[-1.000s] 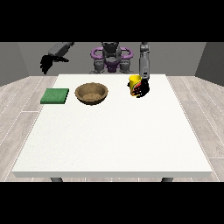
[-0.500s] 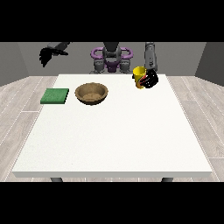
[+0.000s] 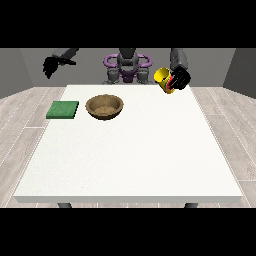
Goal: Pick the cup and pour the ball into the bowl, then pick the bowl and place it on the pad
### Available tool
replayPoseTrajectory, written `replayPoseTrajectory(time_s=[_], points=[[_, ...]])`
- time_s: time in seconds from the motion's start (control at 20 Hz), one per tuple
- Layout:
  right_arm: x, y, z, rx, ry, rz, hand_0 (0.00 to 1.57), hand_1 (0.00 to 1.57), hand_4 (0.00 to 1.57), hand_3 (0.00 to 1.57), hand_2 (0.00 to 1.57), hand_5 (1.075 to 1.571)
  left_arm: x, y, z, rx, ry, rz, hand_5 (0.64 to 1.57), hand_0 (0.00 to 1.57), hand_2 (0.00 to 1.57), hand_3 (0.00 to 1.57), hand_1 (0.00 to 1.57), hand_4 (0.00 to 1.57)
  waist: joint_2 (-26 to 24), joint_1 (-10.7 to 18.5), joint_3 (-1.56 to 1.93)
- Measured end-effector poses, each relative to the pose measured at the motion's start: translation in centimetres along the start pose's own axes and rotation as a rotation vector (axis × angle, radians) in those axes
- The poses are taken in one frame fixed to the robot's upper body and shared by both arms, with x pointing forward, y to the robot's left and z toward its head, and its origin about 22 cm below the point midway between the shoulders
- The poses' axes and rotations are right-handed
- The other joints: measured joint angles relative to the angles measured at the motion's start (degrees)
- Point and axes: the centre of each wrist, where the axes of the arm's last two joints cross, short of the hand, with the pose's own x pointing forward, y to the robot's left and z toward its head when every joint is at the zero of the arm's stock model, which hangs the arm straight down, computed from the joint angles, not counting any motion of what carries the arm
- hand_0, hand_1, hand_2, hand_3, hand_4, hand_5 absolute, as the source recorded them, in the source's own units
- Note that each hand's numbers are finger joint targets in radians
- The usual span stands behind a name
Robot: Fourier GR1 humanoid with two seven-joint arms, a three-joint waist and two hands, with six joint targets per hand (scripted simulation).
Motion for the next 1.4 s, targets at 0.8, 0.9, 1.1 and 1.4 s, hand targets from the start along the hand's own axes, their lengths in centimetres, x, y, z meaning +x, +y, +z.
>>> replayPoseTrajectory(time_s=[0.8,0.9,1.1,1.4], points=[[-0.6,-0.7,-0.4,0.043,0.048,-0.022,0.0,0.0,0.0,0.0,0.0,1.571,11.7,-4.9,-4.1,-0.039,-0.11,-0.532,1.378,1.51,1.57,1.57,1.51,1.41,-3.77,-3.24,0.03],[-0.7,-1.2,-0.2,0.033,0.054,-0.018,0.0,0.0,0.0,0.0,0.0,1.571,13.5,-6.1,-3.9,-0.062,-0.172,-0.621,1.316,1.49,1.57,1.57,1.49,1.51,-4.32,-2.86,0.03],[-0.9,-1.6,-0.2,0.033,0.063,-0.018,0.0,0.0,0.0,0.0,0.0,1.571,16.7,-8.8,-2.8,-0.13,-0.285,-0.803,1.019,1.49,1.57,1.57,1.49,1.57,-4.67,-3.42,0.02],[-1.1,-0.8,-0.9,0.06,0.043,-0.034,0.0,0.0,0.0,0.0,0.0,1.571,19.1,-10.7,-2.1,-0.16,-0.465,-1.151,1.236,1.5,1.57,1.57,1.5,1.49,-3.75,-4.4,0.02]])
